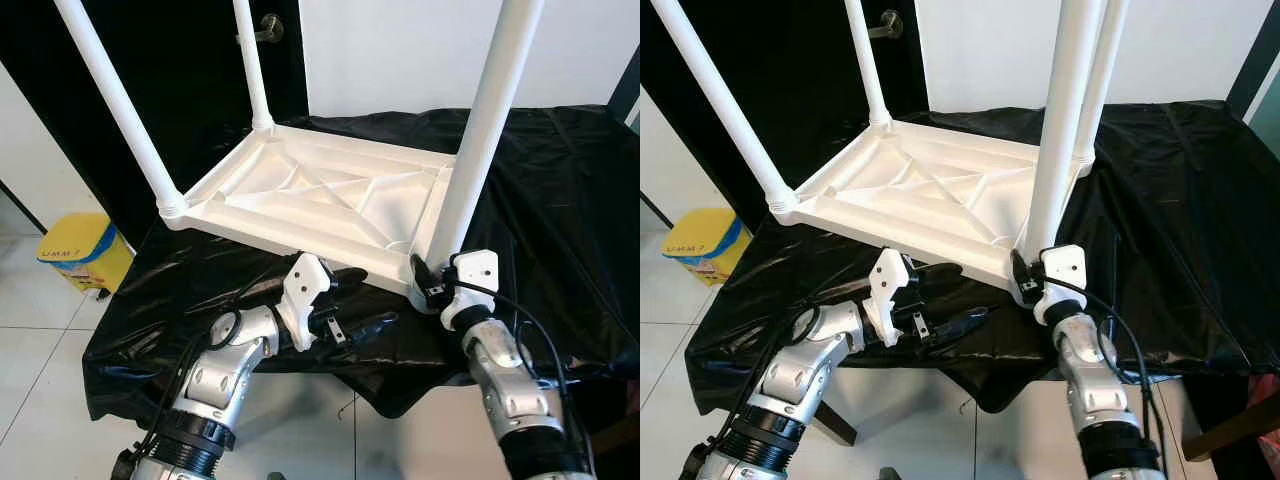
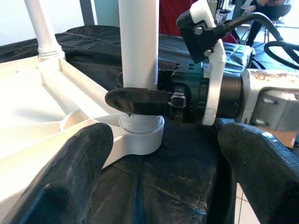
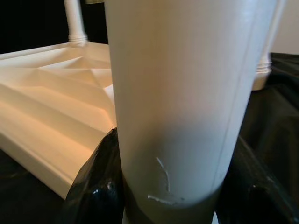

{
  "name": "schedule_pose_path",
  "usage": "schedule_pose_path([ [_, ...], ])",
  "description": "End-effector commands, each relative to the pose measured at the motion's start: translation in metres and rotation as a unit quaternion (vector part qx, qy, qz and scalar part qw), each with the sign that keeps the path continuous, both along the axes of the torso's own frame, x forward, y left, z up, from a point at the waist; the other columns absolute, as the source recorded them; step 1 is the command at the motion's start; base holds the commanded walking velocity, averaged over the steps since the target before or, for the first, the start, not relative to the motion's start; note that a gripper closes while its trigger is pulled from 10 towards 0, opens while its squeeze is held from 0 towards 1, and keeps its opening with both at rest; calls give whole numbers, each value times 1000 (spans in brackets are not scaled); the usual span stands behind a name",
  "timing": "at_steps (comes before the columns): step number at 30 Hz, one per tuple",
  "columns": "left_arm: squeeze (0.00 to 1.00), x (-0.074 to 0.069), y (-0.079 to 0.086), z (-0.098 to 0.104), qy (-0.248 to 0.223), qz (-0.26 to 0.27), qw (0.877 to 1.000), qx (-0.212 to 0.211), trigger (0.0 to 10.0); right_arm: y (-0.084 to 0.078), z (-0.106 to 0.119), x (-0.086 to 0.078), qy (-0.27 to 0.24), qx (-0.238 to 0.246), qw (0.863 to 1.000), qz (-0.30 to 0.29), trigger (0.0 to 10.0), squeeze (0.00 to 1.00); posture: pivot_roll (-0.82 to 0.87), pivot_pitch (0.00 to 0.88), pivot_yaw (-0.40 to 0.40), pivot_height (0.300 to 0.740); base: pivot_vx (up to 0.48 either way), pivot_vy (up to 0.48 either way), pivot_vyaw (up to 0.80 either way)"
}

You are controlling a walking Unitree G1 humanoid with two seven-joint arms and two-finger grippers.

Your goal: Building children table

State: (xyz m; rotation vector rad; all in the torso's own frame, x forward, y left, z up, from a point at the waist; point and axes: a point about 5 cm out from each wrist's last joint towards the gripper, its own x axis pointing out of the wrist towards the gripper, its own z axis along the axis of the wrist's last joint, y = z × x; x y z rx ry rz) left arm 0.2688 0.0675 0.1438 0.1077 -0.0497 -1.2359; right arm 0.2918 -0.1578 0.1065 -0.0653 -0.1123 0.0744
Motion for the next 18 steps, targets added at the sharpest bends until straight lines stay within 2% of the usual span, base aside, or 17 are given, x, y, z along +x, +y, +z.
schedule_pose_path([
  [1, 0, 2, 2, -4, 9, 12, 1000, 2, 10000, -17, -19, -8, 44, 0, 997, -67, 10000, 0, -171, 0, 63, 740, 0, 0, 0],
  [2, 0, 2, 2, -4, 9, 12, 1000, 2, 10000, -17, -19, -8, 44, 0, 997, -67, 10000, 0, -171, 0, 63, 740, 0, 0, 0],
  [4, 0, 3, 2, -1, 9, 10, 1000, 0, 10000, -7, -21, -12, 50, 25, 991, -122, 10000, 0, -169, 0, 59, 740, 0, 0, 0],
  [6, 0, 3, 2, 1, 10, 10, 1000, -1, 10000, -3, -20, -14, 51, 32, 988, -143, 10000, 0, -168, 0, 58, 740, 0, 0, 0],
  [8, 0, 3, 2, 1, 10, 10, 1000, -1, 10000, -3, -20, -14, 51, 32, 988, -143, 10000, 0, -168, 0, 58, 740, 0, 0, 0],
  [12, 0, 2, 1, 4, 14, 5, 1000, -5, 10000, 9, -19, -20, 55, 56, 983, -166, 10000, 0, -166, 0, 71, 740, 0, 0, 0],
  [18, 0, 2, -4, 9, 13, 1, 1000, -16, 10000, 7, -7, -16, 26, 45, 985, -167, 10000, 0, -171, 2, 72, 740, 0, 0, 0],
])
